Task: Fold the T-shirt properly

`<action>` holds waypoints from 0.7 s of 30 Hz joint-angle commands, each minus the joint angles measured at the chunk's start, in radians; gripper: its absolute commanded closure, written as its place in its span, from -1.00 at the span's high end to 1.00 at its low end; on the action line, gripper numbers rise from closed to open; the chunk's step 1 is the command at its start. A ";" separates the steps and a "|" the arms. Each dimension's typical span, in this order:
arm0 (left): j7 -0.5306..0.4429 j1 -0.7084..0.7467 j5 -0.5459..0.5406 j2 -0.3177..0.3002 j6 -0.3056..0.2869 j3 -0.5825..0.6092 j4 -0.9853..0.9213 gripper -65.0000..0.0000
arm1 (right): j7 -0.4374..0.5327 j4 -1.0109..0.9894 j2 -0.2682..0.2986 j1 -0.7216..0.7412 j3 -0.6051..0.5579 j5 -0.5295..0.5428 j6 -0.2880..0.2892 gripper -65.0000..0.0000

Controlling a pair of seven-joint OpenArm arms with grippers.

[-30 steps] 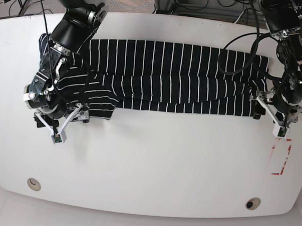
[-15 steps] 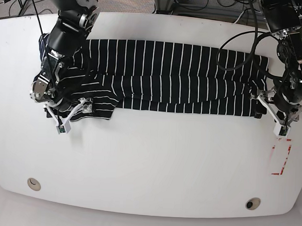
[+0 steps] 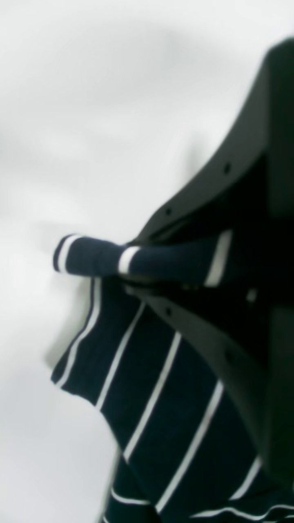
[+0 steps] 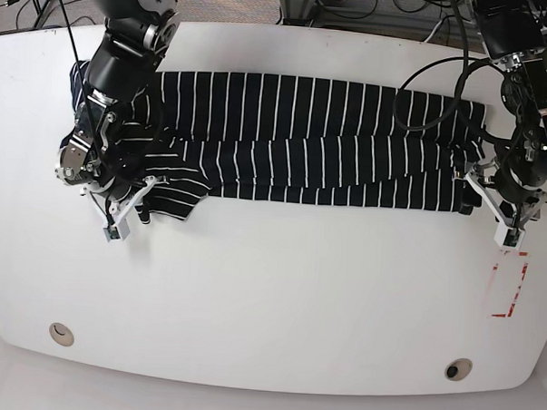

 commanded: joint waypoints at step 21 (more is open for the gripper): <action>-0.016 -0.016 -0.004 -0.016 0.003 0.004 0.011 0.21 | -0.516 0.601 -0.005 -0.201 0.003 0.539 -0.001 -0.94</action>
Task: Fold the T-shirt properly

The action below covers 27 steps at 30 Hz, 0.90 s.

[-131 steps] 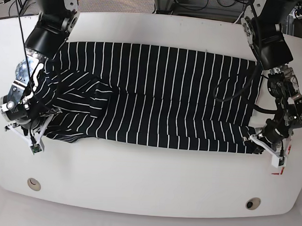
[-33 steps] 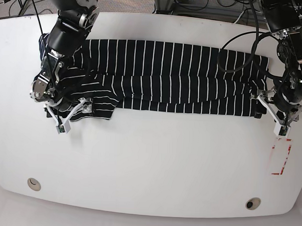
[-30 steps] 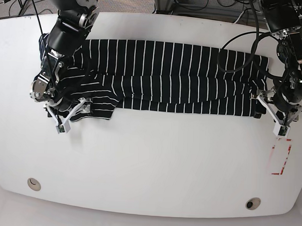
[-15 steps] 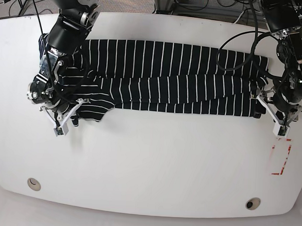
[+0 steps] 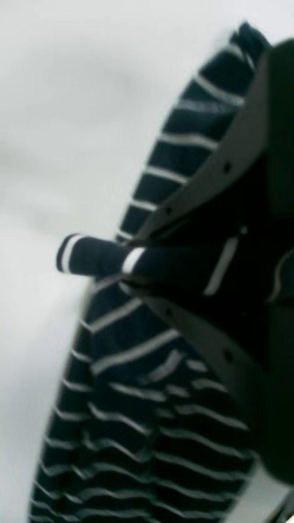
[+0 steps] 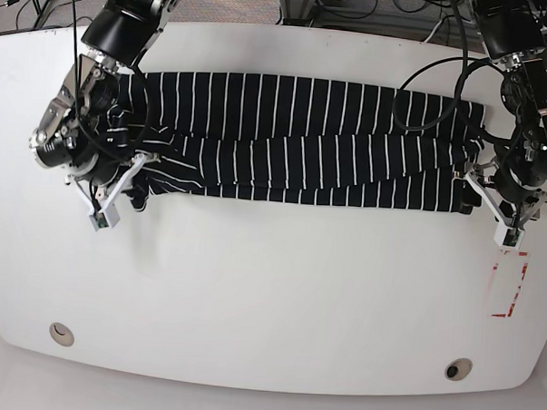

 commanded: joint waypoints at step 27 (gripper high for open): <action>-0.016 -0.021 -0.002 -0.016 0.003 0.064 -0.047 0.21 | -0.061 0.103 0.073 -0.317 -0.262 0.547 0.002 0.67</action>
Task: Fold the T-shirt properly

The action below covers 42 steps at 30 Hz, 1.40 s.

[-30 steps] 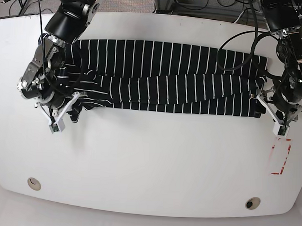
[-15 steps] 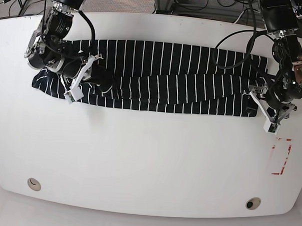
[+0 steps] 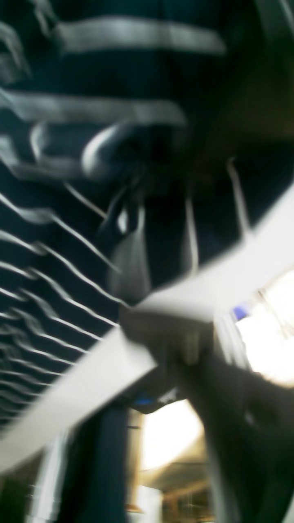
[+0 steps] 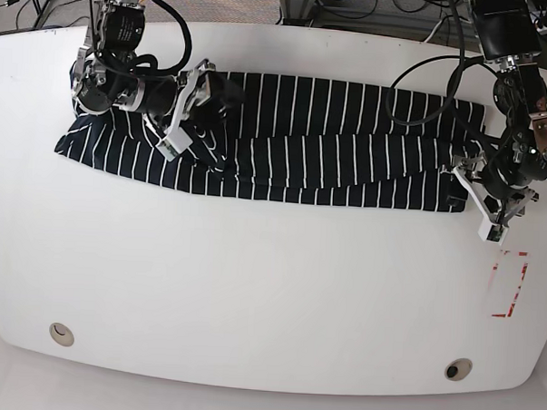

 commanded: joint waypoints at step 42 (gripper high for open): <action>-0.016 -0.019 -0.005 -0.015 0.003 -0.003 0.016 0.21 | 0.021 0.017 -0.208 0.061 -0.061 -0.048 0.001 0.80</action>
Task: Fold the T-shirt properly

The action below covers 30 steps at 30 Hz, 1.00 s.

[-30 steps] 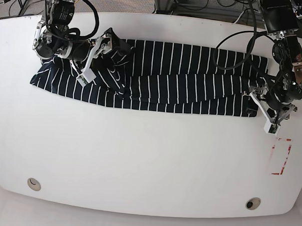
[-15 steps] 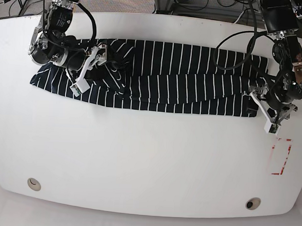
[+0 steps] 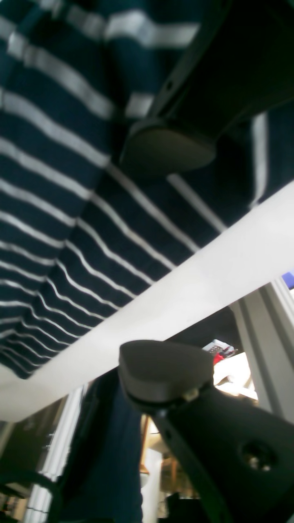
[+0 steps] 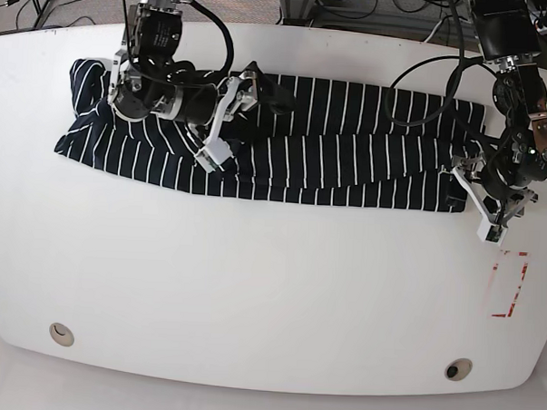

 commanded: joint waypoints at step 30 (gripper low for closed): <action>0.153 -0.006 -0.524 0.027 0.002 -0.277 0.061 0.21 | 0.103 0.131 0.252 -0.009 0.282 -0.295 0.002 -0.83</action>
